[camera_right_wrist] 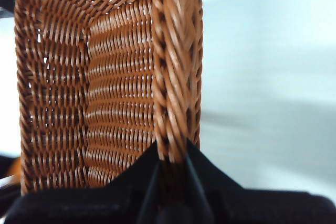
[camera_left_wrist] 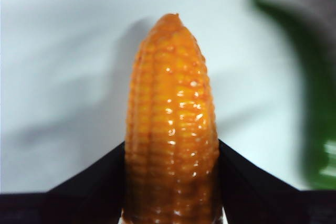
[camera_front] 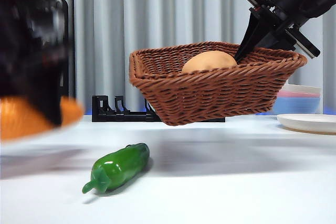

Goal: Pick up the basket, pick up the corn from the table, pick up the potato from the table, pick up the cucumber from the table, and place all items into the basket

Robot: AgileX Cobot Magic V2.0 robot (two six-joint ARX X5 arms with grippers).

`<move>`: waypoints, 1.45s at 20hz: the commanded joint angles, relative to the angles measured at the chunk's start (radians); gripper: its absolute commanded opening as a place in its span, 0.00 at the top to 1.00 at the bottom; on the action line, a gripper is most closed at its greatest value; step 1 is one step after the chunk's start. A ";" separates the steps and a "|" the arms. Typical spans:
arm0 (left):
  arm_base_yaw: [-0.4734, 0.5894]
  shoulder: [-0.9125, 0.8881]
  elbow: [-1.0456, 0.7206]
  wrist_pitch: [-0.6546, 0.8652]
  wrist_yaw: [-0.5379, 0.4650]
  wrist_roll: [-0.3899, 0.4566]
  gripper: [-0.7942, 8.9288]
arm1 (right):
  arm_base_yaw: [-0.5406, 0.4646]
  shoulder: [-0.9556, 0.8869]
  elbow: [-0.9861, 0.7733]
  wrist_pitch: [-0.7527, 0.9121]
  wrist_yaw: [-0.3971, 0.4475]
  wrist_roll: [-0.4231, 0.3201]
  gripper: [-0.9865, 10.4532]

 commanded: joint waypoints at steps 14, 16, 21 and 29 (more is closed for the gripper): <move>-0.166 0.158 0.371 0.291 0.034 -0.158 0.93 | 0.092 -0.002 0.010 0.014 -0.002 0.015 0.92; -0.173 0.228 0.407 0.265 0.039 -0.130 0.89 | 0.094 -0.002 0.011 0.014 -0.002 0.016 0.92; -0.182 0.293 0.411 0.221 0.036 -0.112 0.37 | 0.094 -0.002 0.010 0.014 -0.002 0.019 0.92; -0.200 0.203 0.543 -0.032 0.037 -0.030 0.37 | 0.059 -0.002 0.011 0.024 0.000 0.018 0.92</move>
